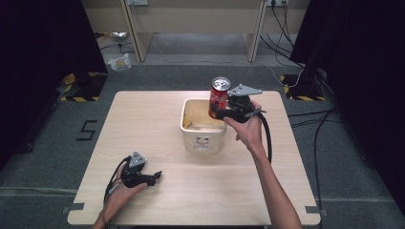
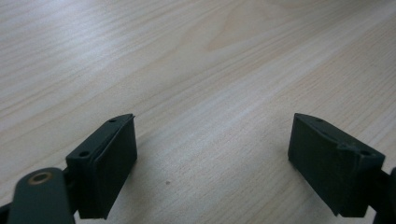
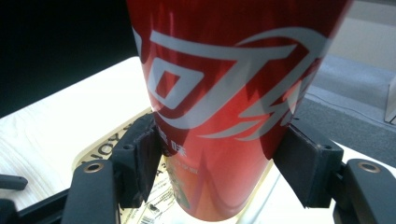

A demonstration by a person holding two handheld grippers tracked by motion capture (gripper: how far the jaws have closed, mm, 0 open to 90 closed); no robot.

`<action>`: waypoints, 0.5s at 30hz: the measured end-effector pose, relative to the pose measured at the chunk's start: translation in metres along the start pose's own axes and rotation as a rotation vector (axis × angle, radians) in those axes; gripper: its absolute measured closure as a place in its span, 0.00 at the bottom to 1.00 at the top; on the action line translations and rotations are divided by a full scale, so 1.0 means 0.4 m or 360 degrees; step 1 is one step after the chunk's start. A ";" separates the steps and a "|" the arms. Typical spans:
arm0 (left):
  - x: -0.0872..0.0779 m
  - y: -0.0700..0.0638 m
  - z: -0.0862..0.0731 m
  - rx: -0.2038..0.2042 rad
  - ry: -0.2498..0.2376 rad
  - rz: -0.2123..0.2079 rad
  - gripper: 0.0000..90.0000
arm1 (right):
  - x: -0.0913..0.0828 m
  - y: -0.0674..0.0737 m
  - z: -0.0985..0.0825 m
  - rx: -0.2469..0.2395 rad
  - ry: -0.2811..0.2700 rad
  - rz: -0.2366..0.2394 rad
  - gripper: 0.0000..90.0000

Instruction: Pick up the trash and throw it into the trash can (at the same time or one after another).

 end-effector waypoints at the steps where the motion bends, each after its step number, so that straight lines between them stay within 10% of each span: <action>1: 0.000 0.000 0.000 0.0000 0.0000 0.0000 0.16 | 0.003 0.001 -0.002 0.0003 0.0005 0.0002 0.38; 15: 0.000 0.000 0.000 0.0000 -0.0002 0.0002 0.16 | 0.041 0.023 -0.028 -0.0009 0.0077 0.0055 0.38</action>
Point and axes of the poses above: each handheld gripper's, and its own axes: x roughly forward along the jaws, z roughly out of its top, y roughly to its left, the point moved 7 cm from there along x, roughly forward along the jaws, and after that the axes turned 3 degrees about -y, right-handed, at the moved point
